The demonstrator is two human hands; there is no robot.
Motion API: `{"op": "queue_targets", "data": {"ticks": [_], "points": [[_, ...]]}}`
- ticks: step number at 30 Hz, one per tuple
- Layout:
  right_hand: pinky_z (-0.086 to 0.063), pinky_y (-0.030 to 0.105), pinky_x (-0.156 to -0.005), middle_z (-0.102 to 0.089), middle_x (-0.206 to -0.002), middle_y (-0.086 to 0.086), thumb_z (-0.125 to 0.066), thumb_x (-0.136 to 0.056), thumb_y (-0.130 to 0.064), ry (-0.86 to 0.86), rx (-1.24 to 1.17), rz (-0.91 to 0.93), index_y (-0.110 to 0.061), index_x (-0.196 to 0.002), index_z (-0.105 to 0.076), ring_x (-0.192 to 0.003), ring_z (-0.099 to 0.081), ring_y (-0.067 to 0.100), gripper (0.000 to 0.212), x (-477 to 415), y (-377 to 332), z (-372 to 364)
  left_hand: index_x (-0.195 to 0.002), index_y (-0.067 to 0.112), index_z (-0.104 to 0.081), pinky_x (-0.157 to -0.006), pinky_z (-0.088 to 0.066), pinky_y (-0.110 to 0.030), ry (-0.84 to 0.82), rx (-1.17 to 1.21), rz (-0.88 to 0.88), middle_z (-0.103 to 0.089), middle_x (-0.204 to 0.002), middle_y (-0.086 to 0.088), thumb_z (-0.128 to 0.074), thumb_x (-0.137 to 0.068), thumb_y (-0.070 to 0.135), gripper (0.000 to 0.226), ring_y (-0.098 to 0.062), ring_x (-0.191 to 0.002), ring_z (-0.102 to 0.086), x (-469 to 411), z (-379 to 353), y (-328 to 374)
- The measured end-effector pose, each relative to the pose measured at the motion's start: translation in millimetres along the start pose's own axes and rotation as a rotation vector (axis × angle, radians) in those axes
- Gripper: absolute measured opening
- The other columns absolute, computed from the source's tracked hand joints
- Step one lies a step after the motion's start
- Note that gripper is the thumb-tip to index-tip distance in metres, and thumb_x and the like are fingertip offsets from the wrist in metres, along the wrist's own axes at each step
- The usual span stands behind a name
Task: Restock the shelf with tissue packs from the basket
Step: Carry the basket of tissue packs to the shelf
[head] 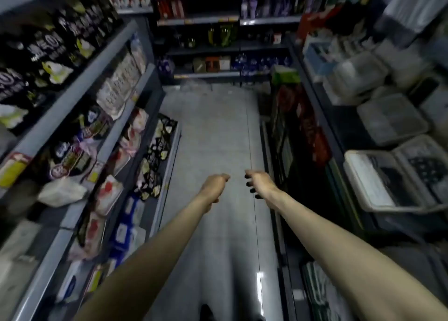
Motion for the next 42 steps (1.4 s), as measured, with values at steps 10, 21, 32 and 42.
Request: {"op": "queue_targets", "data": {"ticks": [10, 21, 32, 42], "points": [[-0.038, 0.036, -0.115, -0.049, -0.158, 0.018, -0.05, -0.105, -0.046, -0.214, 0.476, -0.281, -0.006, -0.151, -0.049, -0.143, -0.047, 0.036, 0.061, -42, 103, -51, -0.133, -0.003, -0.063, -0.1, -0.047, -0.033, -0.165, -0.45, 0.228, -0.062, -0.139, -0.021, -0.052, -0.105, 0.025, 0.041, -0.036, -0.13, -0.058, -60, 5, -122], [-0.047, 0.047, -0.108, -0.059, -0.14, 0.012, -0.044, -0.093, -0.053, -0.143, 0.614, -0.301, -0.018, -0.136, -0.057, -0.123, -0.057, 0.034, 0.057, -150, 26, -75, -0.116, 0.006, -0.069, -0.093, -0.05, -0.031, -0.208, -0.527, 0.208, -0.069, -0.125, -0.014, -0.05, -0.094, 0.033, 0.039, -0.034, -0.115, -0.064, -201, 69, -73], [-0.043, 0.041, -0.109, -0.058, -0.143, 0.017, -0.049, -0.102, -0.044, -0.174, 0.827, -0.202, -0.016, -0.137, -0.058, -0.13, -0.053, 0.039, 0.046, -320, -98, -42, -0.126, 0.007, -0.065, -0.098, -0.048, -0.035, -0.235, -0.618, 0.162, -0.064, -0.135, -0.02, -0.049, -0.094, 0.04, 0.048, -0.037, -0.124, -0.06, -375, 87, 42], [-0.045, 0.041, -0.109, -0.061, -0.139, 0.015, -0.049, -0.101, -0.043, -0.246, 0.895, -0.129, -0.015, -0.134, -0.06, -0.128, -0.056, 0.036, 0.045, -495, -221, 9, -0.124, 0.004, -0.068, -0.099, -0.047, -0.032, -0.155, -0.576, 0.108, -0.066, -0.133, -0.017, -0.055, -0.1, 0.027, 0.036, -0.036, -0.125, -0.06, -535, 114, 201]]}}
Point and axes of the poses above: each hand's wrist, its own x-axis away from the middle knuckle, its own z-axis out of the back of the hand, y = z × x, the point moved 3 cm from there along -x, towards the middle knuckle
